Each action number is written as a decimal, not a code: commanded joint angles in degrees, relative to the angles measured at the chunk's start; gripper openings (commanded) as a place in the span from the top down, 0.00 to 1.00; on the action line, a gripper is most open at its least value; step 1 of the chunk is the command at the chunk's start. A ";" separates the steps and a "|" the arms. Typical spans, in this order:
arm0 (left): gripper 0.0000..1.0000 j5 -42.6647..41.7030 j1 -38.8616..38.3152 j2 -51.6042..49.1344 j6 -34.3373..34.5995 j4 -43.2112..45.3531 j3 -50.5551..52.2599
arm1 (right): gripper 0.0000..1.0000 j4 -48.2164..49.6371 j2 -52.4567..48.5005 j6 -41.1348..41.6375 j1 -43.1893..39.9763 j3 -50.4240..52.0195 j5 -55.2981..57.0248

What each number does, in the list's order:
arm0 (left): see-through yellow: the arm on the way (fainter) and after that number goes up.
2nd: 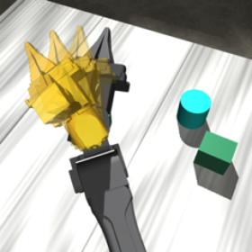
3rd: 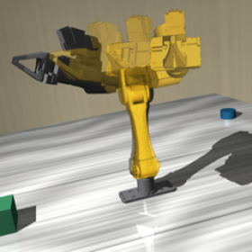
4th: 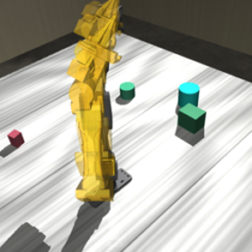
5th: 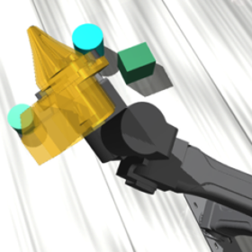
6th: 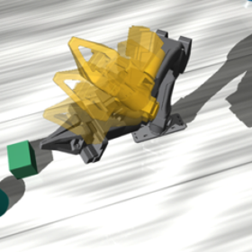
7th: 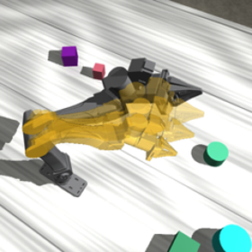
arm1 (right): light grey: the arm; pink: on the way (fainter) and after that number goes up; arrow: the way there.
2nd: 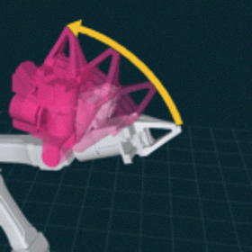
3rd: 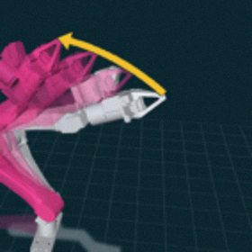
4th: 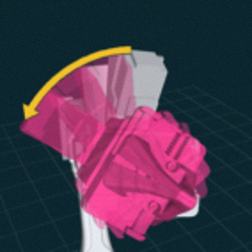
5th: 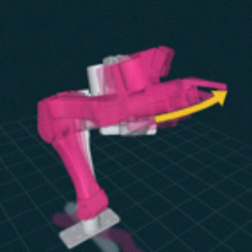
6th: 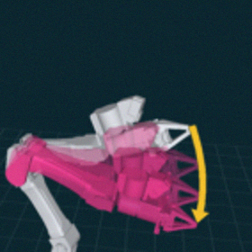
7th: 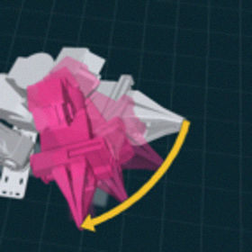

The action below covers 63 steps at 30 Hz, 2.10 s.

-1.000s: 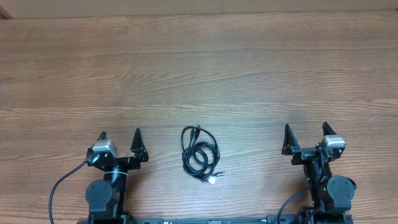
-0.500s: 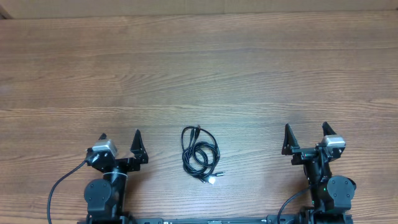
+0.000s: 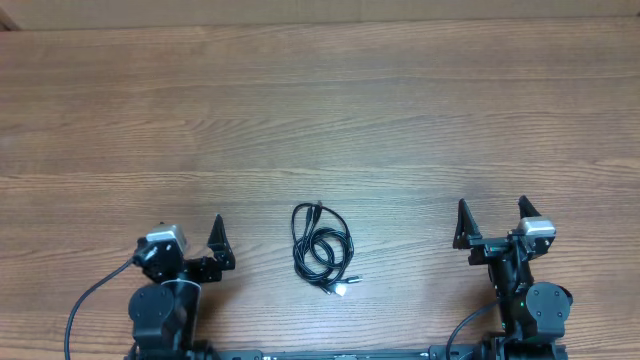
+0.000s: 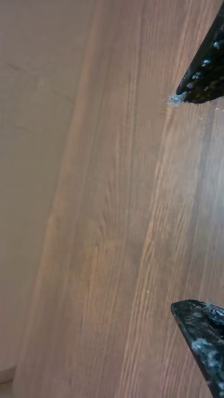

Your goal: Untangle cables

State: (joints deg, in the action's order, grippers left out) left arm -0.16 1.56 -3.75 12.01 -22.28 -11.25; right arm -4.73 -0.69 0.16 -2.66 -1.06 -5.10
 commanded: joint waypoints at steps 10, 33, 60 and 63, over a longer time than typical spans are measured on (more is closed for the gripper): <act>0.00 -1.20 0.28 -28.68 -4.81 -7.96 -20.90 | 0.00 0.31 0.52 -0.26 -0.42 0.59 0.04; 0.00 -1.40 -14.73 -69.75 -8.66 -26.99 -48.11 | 0.00 0.31 0.52 -0.26 -0.42 0.59 0.04; 0.00 -8.04 -22.38 -87.34 0.17 -29.20 -48.04 | 0.00 0.31 0.52 -0.26 -0.42 0.59 0.04; 0.00 -8.04 -23.28 -87.34 2.19 -30.21 -48.00 | 0.00 0.31 0.52 -0.26 -0.42 0.59 0.04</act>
State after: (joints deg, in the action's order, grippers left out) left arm -7.57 -20.67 -90.63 10.87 -51.86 -57.80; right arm -4.71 -0.58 0.19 -2.63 -1.06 -5.13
